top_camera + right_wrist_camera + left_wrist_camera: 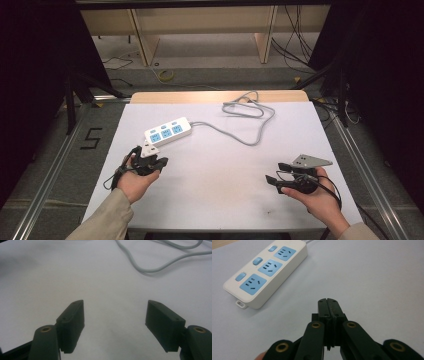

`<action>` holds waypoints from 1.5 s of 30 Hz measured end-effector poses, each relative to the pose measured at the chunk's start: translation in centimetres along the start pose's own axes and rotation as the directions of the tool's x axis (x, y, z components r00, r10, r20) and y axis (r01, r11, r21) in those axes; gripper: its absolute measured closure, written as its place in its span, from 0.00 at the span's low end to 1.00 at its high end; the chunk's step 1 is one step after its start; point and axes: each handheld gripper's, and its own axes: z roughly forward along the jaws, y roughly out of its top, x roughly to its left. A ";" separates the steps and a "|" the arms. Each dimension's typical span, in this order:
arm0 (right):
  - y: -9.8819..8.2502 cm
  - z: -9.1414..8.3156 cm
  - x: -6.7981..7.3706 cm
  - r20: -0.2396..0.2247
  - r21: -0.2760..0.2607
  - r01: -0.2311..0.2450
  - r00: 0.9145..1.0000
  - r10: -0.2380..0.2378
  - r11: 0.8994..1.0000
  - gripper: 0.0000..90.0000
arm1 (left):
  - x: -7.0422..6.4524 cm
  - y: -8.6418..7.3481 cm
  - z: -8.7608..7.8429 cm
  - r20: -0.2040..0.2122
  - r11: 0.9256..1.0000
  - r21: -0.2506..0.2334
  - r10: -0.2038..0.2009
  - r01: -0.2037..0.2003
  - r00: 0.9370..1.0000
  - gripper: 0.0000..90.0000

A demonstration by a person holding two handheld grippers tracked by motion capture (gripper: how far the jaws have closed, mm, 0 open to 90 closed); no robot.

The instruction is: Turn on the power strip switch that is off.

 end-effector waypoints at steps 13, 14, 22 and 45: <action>0.0 0.0 0.1 0.000 -0.001 -0.002 1.000 0.002 1.000 0.35 | 1.4 1.3 0.7 -0.034 1.000 -0.001 -0.011 0.011 0.999 1.00; 0.0 0.0 0.1 0.000 -0.001 -0.002 1.000 0.002 1.000 0.35 | 1.5 1.3 0.7 -0.035 1.000 0.001 -0.011 0.011 0.999 1.00; 0.0 0.2 0.1 -0.004 0.004 0.005 1.000 -0.005 1.000 0.35 | 2.2 1.9 1.2 -0.058 1.000 -0.002 0.004 -0.004 0.998 1.00; 0.0 0.3 0.2 -0.007 0.006 0.000 1.000 0.000 1.000 0.34 | 4.3 3.7 3.0 -0.096 1.000 0.001 -0.009 0.009 0.995 1.00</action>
